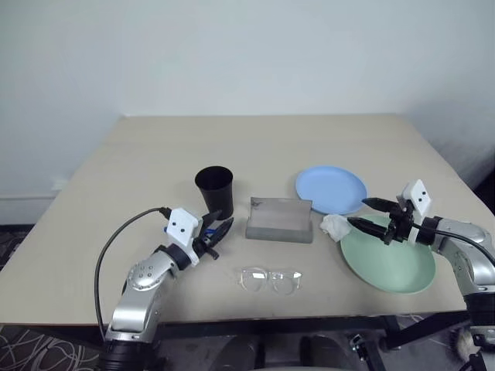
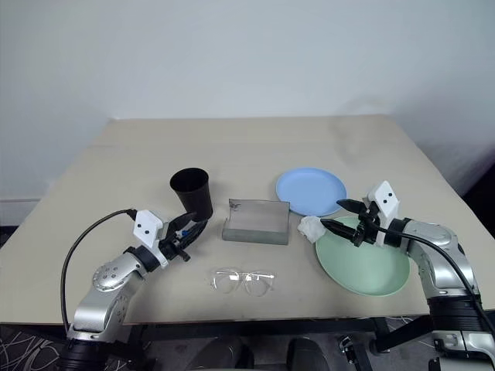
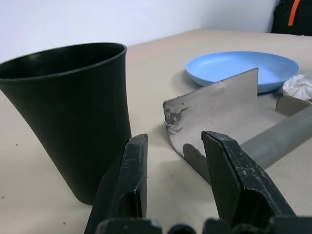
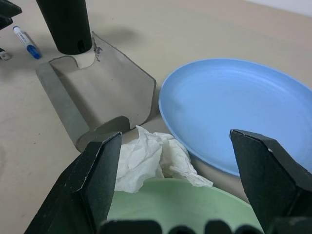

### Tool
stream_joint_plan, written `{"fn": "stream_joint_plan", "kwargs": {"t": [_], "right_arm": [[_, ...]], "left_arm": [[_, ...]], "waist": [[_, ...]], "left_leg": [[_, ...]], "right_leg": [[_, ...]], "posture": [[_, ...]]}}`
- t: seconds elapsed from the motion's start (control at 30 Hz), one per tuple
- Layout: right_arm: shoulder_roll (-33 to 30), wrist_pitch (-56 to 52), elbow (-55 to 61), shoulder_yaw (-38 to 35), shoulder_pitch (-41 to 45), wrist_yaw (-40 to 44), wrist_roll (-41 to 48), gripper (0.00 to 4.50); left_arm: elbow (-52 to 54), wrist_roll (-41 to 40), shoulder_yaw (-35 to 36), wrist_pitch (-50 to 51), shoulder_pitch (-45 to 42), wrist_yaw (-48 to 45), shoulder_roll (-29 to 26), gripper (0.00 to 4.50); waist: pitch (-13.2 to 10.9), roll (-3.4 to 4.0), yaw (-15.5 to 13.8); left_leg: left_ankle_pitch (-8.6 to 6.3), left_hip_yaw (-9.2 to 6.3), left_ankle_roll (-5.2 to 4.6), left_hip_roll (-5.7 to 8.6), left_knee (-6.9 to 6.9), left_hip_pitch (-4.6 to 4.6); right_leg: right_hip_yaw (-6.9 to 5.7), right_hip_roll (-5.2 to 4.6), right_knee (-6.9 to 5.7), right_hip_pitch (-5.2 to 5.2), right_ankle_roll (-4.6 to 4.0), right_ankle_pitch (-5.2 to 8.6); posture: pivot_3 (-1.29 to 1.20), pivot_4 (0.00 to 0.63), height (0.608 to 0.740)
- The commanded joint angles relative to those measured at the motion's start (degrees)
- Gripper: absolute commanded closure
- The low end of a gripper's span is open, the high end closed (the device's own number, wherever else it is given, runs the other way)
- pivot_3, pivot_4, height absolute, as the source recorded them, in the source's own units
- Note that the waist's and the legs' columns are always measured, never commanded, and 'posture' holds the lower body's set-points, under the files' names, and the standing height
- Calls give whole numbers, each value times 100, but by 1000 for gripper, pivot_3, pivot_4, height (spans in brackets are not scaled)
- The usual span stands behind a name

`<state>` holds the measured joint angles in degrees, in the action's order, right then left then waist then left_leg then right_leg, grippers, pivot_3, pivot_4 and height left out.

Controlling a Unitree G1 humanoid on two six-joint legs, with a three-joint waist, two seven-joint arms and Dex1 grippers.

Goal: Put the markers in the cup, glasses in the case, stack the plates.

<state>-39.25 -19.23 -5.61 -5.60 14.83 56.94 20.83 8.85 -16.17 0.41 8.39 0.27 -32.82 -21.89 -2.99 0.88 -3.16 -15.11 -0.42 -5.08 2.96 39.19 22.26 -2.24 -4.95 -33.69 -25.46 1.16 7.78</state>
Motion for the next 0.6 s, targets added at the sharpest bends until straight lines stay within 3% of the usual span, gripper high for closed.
{"fn": "stream_joint_plan", "kwargs": {"t": [0.03,0.6], "right_arm": [[-7,-54,352,-198,-8,-62,188,655],[-161,-85,482,-539,-363,-180,264,655]], "left_arm": [[271,9,-26,12,-43,-58,-49,2720],[456,-212,105,256,-52,-386,-122,2720]], "waist": [[0,0,0],[-2,-4,-1]], "left_leg": [[0,0,0,0,0,0],[0,-1,0,-1,0,2]], "right_leg": [[0,0,0,0,0,0],[-2,0,3,0,0,1]], "posture": [[0,0,740],[0,0,740]]}}
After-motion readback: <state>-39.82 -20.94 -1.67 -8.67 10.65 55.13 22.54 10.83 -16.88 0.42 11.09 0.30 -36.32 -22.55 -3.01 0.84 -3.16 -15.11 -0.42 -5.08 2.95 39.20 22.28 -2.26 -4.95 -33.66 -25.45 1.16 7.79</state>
